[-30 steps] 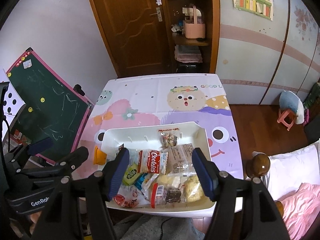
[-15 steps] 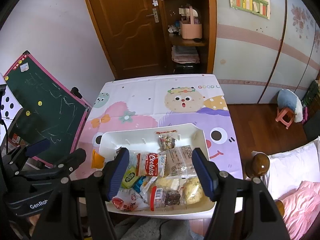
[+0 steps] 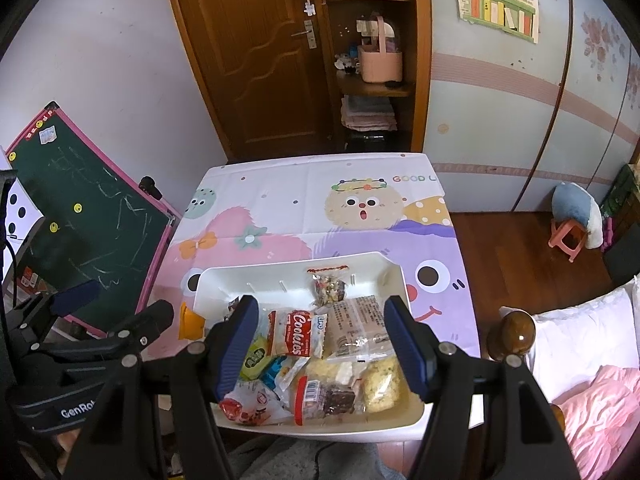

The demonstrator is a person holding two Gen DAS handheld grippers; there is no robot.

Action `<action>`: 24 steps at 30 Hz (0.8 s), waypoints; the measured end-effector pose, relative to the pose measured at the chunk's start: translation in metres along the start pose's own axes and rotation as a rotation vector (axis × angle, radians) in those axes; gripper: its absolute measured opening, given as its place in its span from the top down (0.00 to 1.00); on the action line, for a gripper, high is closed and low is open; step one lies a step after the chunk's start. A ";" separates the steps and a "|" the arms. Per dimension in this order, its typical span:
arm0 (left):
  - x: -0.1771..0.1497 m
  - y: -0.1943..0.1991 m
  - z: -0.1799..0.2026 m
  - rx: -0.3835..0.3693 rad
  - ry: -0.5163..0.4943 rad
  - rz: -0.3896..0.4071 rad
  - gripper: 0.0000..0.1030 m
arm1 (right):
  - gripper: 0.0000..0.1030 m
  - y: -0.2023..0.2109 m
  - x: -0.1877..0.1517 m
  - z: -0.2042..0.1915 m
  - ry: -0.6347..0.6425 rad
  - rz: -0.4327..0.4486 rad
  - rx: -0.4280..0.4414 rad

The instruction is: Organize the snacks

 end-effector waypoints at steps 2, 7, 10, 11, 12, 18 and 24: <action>0.000 -0.001 0.001 -0.002 -0.002 -0.003 0.08 | 0.36 0.000 0.000 0.001 -0.003 0.000 -0.001; -0.001 -0.003 0.003 -0.006 -0.004 -0.005 0.08 | 0.36 0.001 0.000 0.002 -0.003 0.000 0.000; -0.002 -0.004 0.004 -0.011 -0.008 -0.009 0.08 | 0.36 0.000 0.001 0.004 -0.006 0.002 -0.004; -0.002 -0.004 0.004 -0.012 -0.009 -0.010 0.08 | 0.36 0.000 0.001 0.004 -0.007 0.002 -0.006; -0.002 -0.005 0.004 -0.014 -0.010 -0.012 0.08 | 0.36 0.000 0.001 0.005 -0.006 0.002 -0.005; -0.002 -0.005 0.004 -0.011 -0.011 -0.010 0.08 | 0.36 0.000 0.001 0.006 -0.007 0.003 -0.006; -0.002 -0.005 0.005 -0.010 -0.010 -0.012 0.08 | 0.36 -0.001 0.001 0.006 -0.009 -0.002 -0.005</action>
Point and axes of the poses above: each gripper's, at about its wrist camera, not at the fingertips, and y roughly against the way its jaws point, z to its right, x to its top, the point moved 8 cm from there along -y, roughly the way its jaws point, and after that the axes turned 2 degrees about -x, right-handed, at the moved point
